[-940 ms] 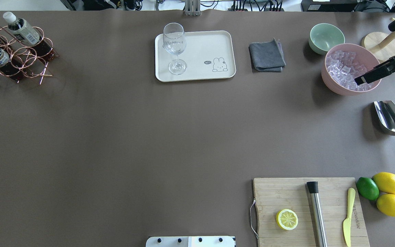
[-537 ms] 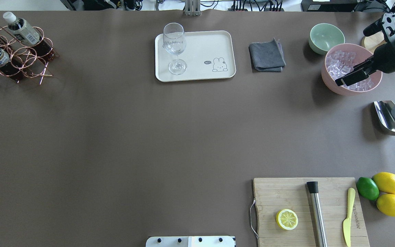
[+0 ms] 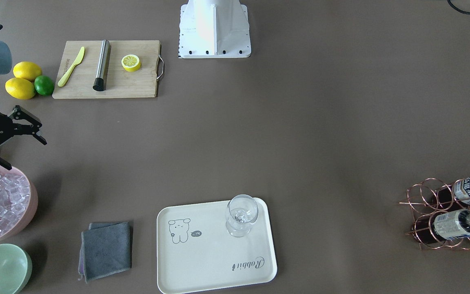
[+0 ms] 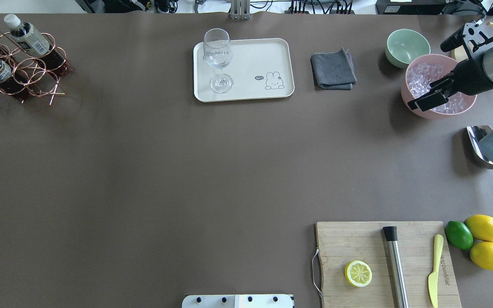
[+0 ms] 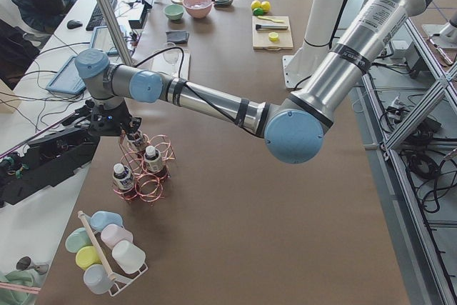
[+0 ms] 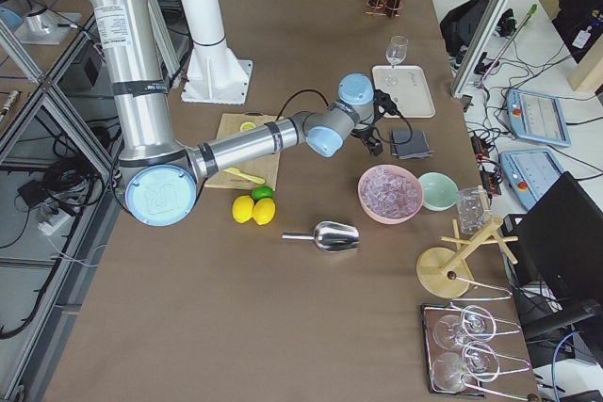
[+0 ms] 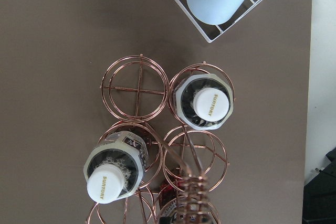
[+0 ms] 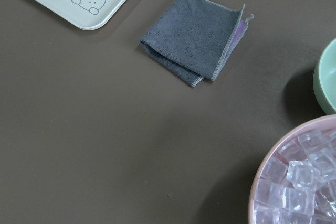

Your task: Take tea from basket to plate

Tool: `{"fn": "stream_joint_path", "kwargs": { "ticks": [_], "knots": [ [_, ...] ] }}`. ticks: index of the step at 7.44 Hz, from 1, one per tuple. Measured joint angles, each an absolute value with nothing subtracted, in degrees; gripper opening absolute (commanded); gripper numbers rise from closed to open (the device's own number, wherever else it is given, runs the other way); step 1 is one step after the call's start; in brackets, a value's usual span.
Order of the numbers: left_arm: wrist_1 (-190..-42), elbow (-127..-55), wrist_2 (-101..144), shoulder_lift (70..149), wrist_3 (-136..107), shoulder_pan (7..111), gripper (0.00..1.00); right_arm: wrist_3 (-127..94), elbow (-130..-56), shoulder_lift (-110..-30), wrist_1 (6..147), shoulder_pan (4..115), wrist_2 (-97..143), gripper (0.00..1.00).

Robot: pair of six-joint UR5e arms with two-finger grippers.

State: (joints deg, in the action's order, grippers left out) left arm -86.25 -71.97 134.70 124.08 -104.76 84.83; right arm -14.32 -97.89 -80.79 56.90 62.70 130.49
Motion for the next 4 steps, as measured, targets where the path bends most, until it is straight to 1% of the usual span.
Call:
{"fn": "stream_joint_path", "kwargs": {
  "ticks": [2,3,4],
  "knots": [
    [-84.2,-73.1,134.7,124.4,-103.5,85.7,0.0,-14.0,-97.9,-81.0,56.7,62.7,130.2,1.0],
    [-79.2,-77.1,134.7,124.4,-103.3,86.5,0.0,-13.8,-97.9,-81.2,56.7,62.7,130.3,1.0],
    [-71.7,-83.8,134.7,124.1,-103.5,86.8,0.0,-13.8,-98.0,-81.3,56.6,62.7,130.3,1.0]
  ]
}}
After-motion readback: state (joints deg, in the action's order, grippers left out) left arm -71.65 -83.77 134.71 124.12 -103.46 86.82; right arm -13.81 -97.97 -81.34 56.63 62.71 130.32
